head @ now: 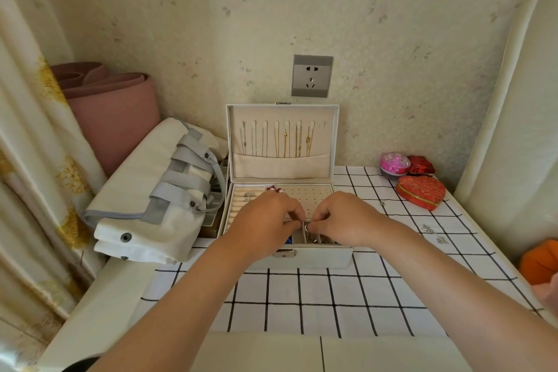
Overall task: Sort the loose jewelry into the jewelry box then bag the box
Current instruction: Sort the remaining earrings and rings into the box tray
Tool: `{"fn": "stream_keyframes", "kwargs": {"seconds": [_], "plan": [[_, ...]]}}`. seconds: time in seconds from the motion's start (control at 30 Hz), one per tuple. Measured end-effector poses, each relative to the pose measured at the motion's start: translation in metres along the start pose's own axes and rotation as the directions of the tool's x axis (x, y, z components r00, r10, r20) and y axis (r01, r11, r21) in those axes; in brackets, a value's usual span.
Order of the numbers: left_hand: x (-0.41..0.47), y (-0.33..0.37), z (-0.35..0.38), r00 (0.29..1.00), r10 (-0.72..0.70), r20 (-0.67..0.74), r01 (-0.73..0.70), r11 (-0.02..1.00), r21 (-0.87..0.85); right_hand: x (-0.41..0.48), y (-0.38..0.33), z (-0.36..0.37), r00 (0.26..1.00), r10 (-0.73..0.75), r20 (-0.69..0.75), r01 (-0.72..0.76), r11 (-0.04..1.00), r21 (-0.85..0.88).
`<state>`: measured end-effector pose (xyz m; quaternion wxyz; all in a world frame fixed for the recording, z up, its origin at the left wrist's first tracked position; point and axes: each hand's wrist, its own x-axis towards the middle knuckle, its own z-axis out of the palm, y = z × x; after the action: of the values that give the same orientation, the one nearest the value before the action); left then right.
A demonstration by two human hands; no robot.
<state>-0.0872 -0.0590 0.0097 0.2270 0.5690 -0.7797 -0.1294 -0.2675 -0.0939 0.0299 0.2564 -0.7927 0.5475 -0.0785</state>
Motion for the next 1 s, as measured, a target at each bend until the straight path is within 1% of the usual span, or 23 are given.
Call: {"fn": "stream_keyframes", "kwargs": {"seconds": [0.07,0.13,0.27,0.3,0.37,0.43,0.57,0.63,0.8,1.0], "plan": [[-0.001,-0.002,0.001,0.999,0.048,0.009,-0.048,0.998,0.042,-0.002,-0.001,0.000,1.000,-0.025,-0.012,0.023,0.990,-0.140],[-0.002,-0.004,0.003,0.996,0.083,0.022,-0.084,0.995,0.062,-0.004,-0.001,0.000,0.998,-0.054,-0.014,0.050,0.982,-0.184],[-0.004,-0.004,0.005,0.992,0.116,0.054,-0.120,0.989,0.086,-0.006,0.002,-0.004,0.987,-0.135,-0.090,0.109,0.963,-0.246],[-0.004,-0.004,0.005,0.991,0.118,0.057,-0.123,0.988,0.089,-0.006,0.003,-0.005,0.985,-0.149,-0.088,0.123,0.961,-0.250],[-0.004,-0.003,0.006,0.991,0.126,0.052,-0.131,0.987,0.093,-0.008,0.004,-0.006,0.985,-0.167,-0.045,0.152,0.958,-0.242],[-0.002,-0.004,0.006,0.990,0.143,0.018,-0.144,0.982,0.120,-0.011,0.003,-0.005,0.986,-0.169,-0.006,0.163,0.960,-0.228],[-0.002,-0.007,0.009,0.988,0.150,-0.026,-0.144,0.977,0.155,-0.013,-0.002,-0.002,0.989,-0.150,0.001,0.146,0.959,-0.244],[-0.002,-0.005,0.010,0.989,0.146,-0.019,-0.142,0.979,0.144,-0.012,-0.003,0.000,0.992,-0.128,0.008,0.127,0.970,-0.209],[-0.003,-0.004,0.009,0.990,0.139,-0.005,-0.137,0.980,0.142,-0.006,0.009,-0.004,0.995,-0.078,-0.063,0.074,0.995,-0.061],[-0.004,-0.003,0.010,0.992,0.126,0.002,-0.125,0.985,0.122,-0.006,0.015,-0.001,0.987,-0.140,-0.080,0.142,0.990,0.019]]}}
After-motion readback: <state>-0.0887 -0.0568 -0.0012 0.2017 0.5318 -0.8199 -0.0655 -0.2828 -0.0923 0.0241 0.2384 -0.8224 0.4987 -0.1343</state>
